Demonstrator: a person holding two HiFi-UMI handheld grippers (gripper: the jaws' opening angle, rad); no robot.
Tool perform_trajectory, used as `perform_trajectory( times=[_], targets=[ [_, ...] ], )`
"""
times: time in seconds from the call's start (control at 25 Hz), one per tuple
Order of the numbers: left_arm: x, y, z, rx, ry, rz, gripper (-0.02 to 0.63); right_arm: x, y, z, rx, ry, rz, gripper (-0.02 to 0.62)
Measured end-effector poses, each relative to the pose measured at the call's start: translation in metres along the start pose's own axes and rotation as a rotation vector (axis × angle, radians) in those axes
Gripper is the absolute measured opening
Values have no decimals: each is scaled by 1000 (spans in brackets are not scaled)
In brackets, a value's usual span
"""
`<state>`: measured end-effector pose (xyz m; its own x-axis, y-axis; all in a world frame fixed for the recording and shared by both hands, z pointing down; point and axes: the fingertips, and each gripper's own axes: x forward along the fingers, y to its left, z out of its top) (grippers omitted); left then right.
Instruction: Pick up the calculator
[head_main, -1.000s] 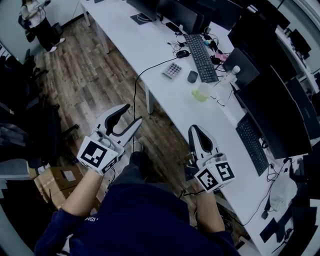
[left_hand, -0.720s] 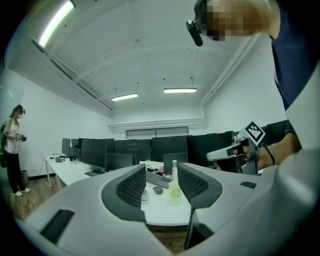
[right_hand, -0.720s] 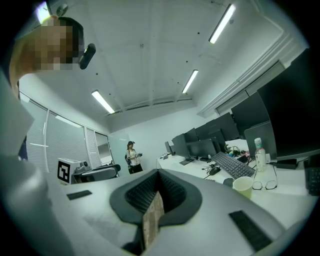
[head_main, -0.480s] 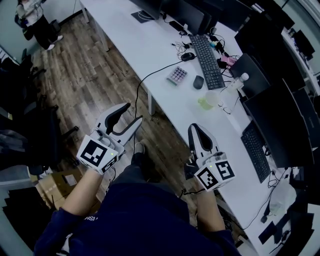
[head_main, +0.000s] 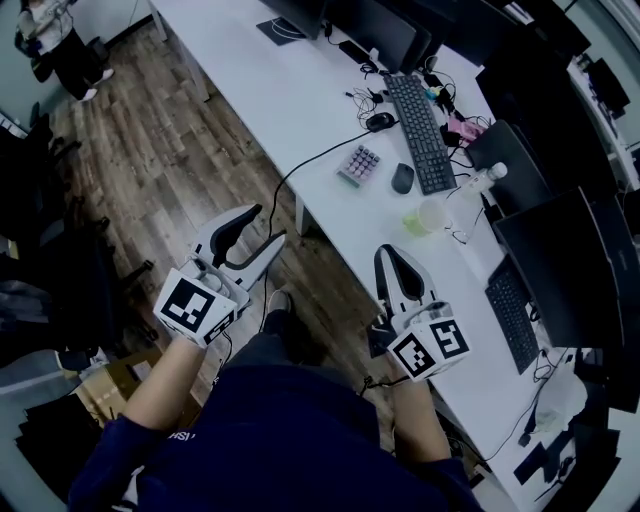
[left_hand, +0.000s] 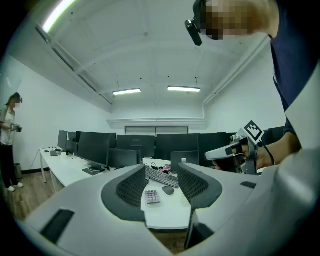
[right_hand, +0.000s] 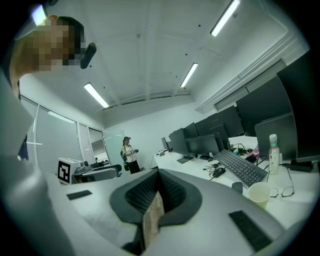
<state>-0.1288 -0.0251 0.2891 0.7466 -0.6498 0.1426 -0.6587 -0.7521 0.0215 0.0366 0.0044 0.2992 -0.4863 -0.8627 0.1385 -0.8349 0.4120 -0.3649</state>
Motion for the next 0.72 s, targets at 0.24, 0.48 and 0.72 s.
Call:
perform_trajectory(
  times=[0.24,0.48,0.72],
  targets=[
    [21,39,-1,-8,4,-26,216,40,-6,7,0,1,-24,5],
    [43,71,1,3,9,-62,216,76,-14,18,-1,-5,-56,5],
    [61,94,3,13,3,-97,216,103,-19,28,-13,-13,-79,5]
  ],
)
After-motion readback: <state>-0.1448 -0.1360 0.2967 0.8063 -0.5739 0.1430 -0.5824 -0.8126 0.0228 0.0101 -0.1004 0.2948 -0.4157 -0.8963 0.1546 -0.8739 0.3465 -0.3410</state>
